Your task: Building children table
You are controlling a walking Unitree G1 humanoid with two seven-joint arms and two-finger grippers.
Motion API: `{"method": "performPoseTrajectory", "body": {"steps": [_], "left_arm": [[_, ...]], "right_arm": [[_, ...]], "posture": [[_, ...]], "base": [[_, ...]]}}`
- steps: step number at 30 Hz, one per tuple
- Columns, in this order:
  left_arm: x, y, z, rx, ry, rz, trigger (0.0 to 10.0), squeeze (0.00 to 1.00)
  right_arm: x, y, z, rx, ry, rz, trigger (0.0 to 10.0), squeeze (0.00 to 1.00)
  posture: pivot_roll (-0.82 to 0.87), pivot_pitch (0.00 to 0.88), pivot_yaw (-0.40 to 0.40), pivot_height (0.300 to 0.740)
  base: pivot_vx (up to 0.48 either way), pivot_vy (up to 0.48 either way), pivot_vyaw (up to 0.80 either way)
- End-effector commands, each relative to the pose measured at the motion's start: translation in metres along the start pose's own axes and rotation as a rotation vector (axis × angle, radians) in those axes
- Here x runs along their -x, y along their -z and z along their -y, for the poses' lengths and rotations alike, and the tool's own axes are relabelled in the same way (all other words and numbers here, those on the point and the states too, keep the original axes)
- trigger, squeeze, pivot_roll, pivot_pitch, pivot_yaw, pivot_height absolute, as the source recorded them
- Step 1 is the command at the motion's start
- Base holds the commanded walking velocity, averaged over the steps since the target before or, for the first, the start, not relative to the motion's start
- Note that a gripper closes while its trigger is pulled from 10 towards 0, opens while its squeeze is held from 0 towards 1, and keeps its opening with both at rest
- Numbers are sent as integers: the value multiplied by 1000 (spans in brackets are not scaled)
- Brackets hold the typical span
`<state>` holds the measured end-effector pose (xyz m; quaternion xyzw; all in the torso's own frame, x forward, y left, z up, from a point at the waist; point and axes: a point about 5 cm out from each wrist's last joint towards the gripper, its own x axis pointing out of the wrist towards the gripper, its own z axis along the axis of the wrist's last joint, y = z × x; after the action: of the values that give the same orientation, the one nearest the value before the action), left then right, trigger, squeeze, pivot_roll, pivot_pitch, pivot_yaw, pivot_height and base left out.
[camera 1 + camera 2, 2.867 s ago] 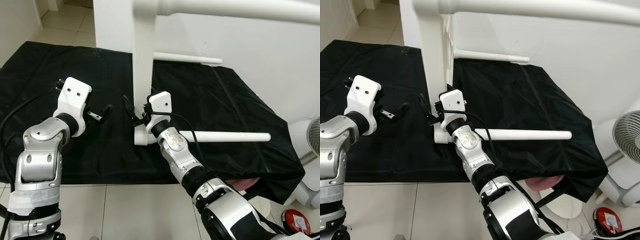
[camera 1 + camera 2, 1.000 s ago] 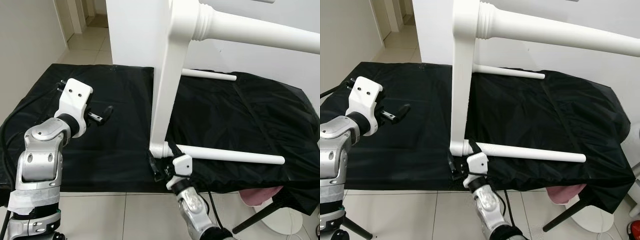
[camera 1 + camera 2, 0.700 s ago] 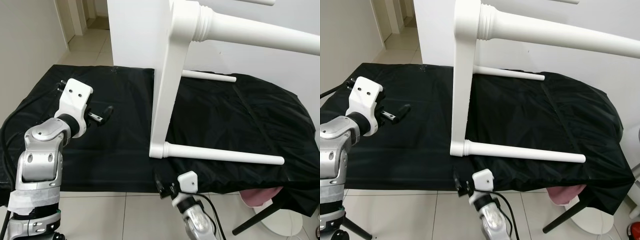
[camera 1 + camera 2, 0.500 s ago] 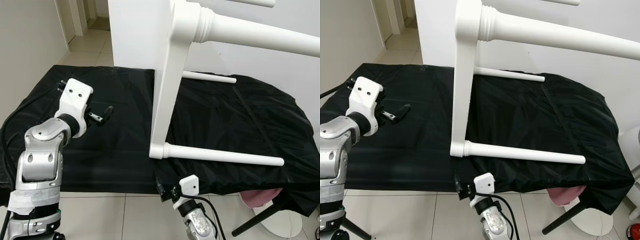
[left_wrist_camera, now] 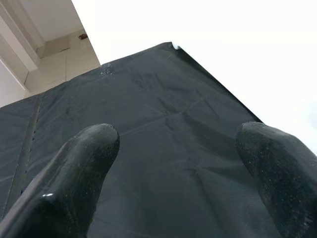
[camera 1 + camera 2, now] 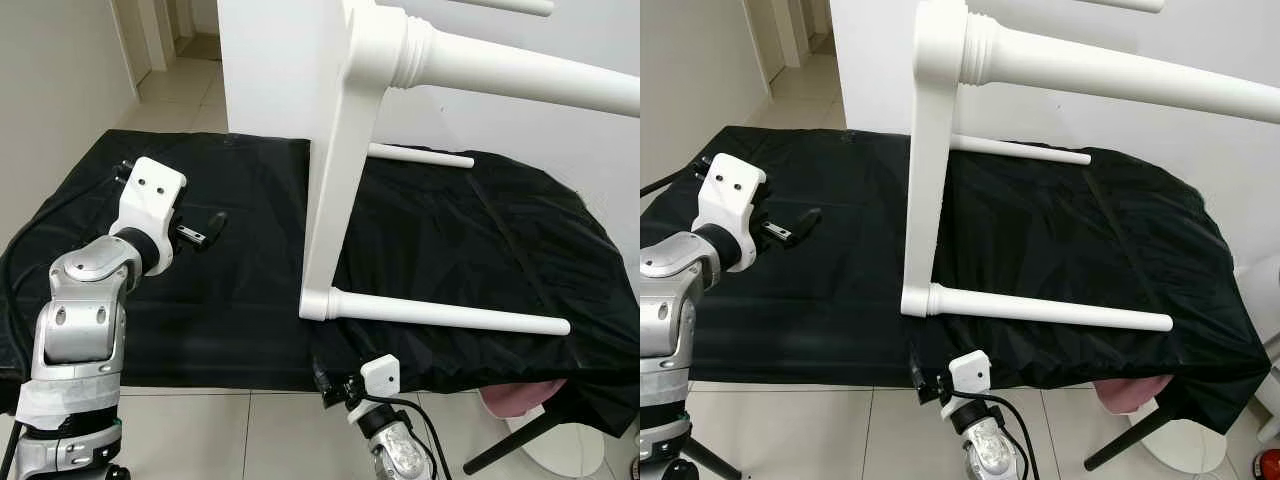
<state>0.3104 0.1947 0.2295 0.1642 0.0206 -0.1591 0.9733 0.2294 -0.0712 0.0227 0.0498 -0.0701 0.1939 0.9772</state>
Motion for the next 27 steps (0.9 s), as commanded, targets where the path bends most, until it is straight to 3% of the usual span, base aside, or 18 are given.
{"method": "performPoseTrajectory", "body": {"steps": [1, 2, 3, 4, 6, 27], "left_arm": [[-2, 12, 1, 30, -87, -17, 10000, 0], [-4, 23, 6, 58, -74, -30, 10000, 0], [-4, 23, 6, 58, -74, -30, 10000, 0], [-6, 30, 8, 77, -66, -38, 10000, 0], [-7, 34, 10, 87, -63, -42, 10000, 0], [-15, 38, 11, 100, -83, -12, 10000, 0]], "right_arm": [[-136, -158, -68, -173, -171, 434, 10000, 0], [-125, -173, -35, -141, -109, 519, 10000, 0], [-125, -173, -35, -141, -109, 519, 10000, 0], [-115, -185, -15, -105, -81, 579, 10000, 0], [-108, -192, -6, -83, -71, 610, 10000, 0], [-98, -189, 10, -25, -9, 604, 10000, 0]], "posture": [[108, 0, 0, 740], [107, 0, 0, 740], [107, 0, 0, 740], [106, 0, 0, 740], [106, 0, 0, 740], [100, 0, 0, 740]], "base": [[0, 0, 0], [0, 0, 0], [0, 0, 0], [0, 0, 0], [0, 0, 0], [0, 0, 0]]}}
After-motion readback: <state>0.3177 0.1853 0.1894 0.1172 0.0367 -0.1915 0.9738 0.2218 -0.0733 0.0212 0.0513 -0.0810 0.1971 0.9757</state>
